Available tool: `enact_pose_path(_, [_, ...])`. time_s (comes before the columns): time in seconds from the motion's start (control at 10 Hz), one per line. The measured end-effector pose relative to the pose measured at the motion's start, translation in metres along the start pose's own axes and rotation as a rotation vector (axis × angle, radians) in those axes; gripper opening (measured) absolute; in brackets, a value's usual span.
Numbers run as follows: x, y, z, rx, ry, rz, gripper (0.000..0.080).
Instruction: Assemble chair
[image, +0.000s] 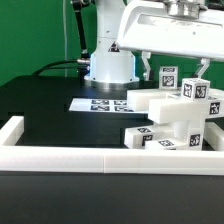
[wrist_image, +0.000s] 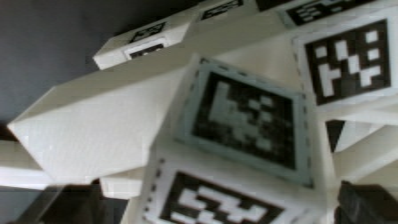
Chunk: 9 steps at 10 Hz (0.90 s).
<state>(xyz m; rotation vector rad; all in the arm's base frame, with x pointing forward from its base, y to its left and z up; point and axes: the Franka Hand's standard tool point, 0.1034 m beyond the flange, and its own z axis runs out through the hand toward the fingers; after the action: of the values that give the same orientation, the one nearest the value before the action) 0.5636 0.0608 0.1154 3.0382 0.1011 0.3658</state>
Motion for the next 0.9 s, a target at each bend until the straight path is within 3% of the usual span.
enact_pose_path(0.6, [-0.001,-0.003,-0.016,0.029,-0.034,0.011,0.0649])
enact_pose_path(0.9, [-0.008,0.002,-0.015,0.041,-0.228,0.010,0.0649])
